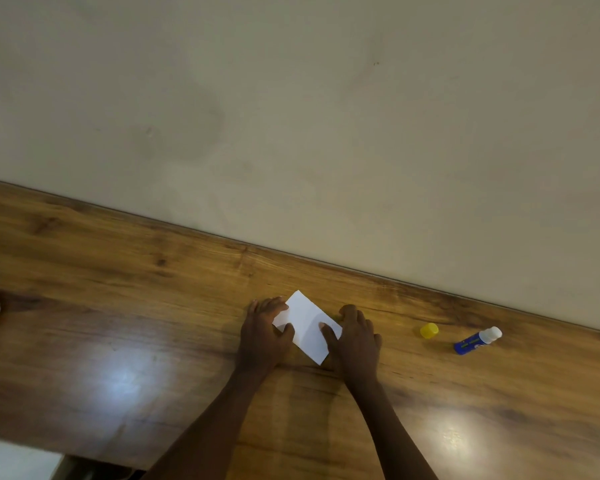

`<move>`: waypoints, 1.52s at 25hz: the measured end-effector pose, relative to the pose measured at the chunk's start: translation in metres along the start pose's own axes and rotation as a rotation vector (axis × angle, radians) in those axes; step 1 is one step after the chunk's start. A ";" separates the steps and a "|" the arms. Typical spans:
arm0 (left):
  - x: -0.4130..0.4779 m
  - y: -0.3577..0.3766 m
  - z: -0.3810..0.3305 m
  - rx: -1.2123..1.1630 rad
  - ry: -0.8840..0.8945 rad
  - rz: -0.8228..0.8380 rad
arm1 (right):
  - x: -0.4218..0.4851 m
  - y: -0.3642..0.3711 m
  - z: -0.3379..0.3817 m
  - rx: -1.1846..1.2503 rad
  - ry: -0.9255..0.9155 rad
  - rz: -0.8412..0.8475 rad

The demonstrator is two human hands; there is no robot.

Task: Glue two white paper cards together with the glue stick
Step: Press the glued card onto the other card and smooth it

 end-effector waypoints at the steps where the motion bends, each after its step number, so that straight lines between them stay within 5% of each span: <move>1: 0.000 0.000 0.000 0.007 0.013 0.002 | 0.003 0.001 0.004 -0.003 0.045 0.021; 8: 0.003 -0.001 0.001 0.029 0.037 0.022 | 0.021 -0.004 0.008 0.088 0.091 0.324; 21: 0.001 -0.001 -0.002 0.001 0.062 -0.003 | 0.009 -0.006 -0.003 0.665 0.268 -0.072; 27: 0.001 0.000 -0.001 0.004 0.088 -0.020 | 0.008 -0.001 -0.006 0.608 0.272 -0.094; 38: -0.001 0.001 -0.003 0.000 0.071 -0.027 | -0.010 0.006 0.000 0.104 0.070 -0.116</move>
Point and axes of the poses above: each hand's wrist, its own x-axis towards the middle knuckle, its own y-axis out of the palm, z = x × y, the point moved 1 cm from there along x, towards the middle knuckle, and after that the axes turned 4 degrees about z, right-handed, at the moved point
